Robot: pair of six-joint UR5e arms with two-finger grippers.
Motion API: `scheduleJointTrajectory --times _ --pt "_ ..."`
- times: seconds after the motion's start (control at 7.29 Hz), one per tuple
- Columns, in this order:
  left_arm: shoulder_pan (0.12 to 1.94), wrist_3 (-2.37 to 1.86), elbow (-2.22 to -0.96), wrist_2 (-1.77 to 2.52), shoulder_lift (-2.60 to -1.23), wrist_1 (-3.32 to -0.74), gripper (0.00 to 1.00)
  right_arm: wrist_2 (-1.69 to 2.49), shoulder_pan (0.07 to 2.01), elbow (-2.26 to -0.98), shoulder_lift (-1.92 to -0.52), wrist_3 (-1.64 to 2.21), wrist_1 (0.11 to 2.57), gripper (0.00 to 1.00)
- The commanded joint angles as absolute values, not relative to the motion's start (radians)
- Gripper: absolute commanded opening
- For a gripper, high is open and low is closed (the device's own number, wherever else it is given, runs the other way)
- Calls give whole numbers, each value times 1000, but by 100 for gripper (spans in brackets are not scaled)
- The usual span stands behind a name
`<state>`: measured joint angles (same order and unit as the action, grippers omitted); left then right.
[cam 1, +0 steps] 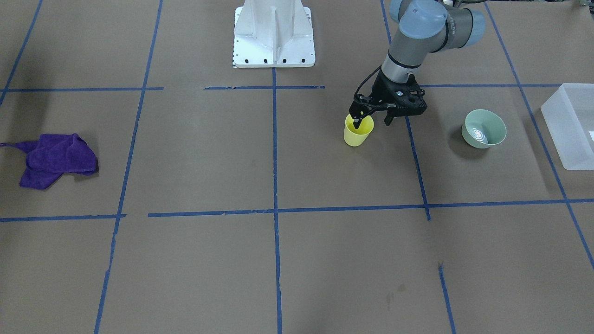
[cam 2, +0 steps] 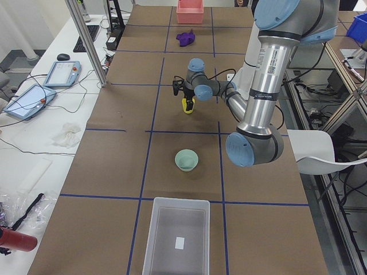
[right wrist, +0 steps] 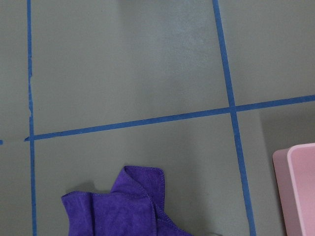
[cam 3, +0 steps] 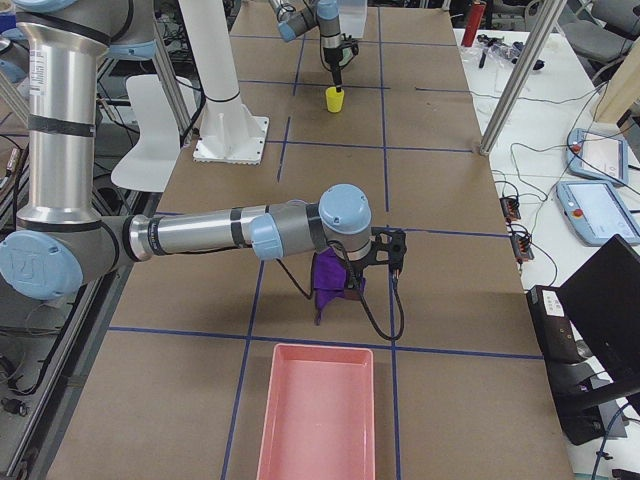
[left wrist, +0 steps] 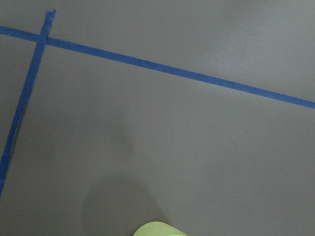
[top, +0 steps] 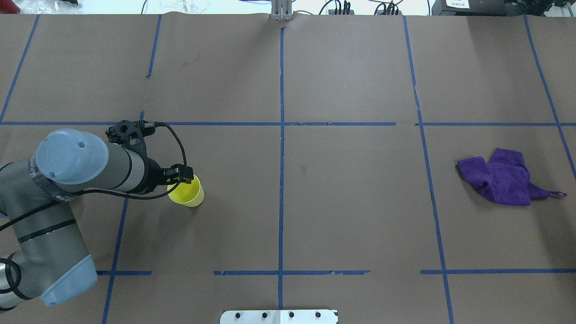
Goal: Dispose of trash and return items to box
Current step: 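Grasp the yellow cup rim with the left gripper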
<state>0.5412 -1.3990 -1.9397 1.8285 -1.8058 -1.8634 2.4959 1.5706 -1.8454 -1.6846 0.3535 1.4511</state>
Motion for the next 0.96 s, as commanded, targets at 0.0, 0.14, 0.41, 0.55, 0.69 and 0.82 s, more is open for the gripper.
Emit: scheduleJointTrajectory --times 0.0,0.14,0.41,0.55,0.69,0.82 --pt "511 -1399 -1927 1829 -1796 -1864 99 2496 1563 -1855 -1683 357 1451 100" --pt "508 -1402 -1924 1829 -1798 -1861 79 2490 1542 -1865 -1683 398 1451 100" --pt "505 -1469 -1931 1827 -1805 -1826 0 2487 1514 -1882 -1680 419 1451 100" --pt "509 -1483 -1939 1830 -1812 -1821 0 2481 1491 -1884 -1677 437 1450 100" --pt "521 -1483 -1950 1835 -1827 -1818 0 2459 1461 -1888 -1675 472 1444 100" --pt "532 -1483 -1963 1839 -1827 -1813 0 2441 1431 -1896 -1672 475 1443 100"
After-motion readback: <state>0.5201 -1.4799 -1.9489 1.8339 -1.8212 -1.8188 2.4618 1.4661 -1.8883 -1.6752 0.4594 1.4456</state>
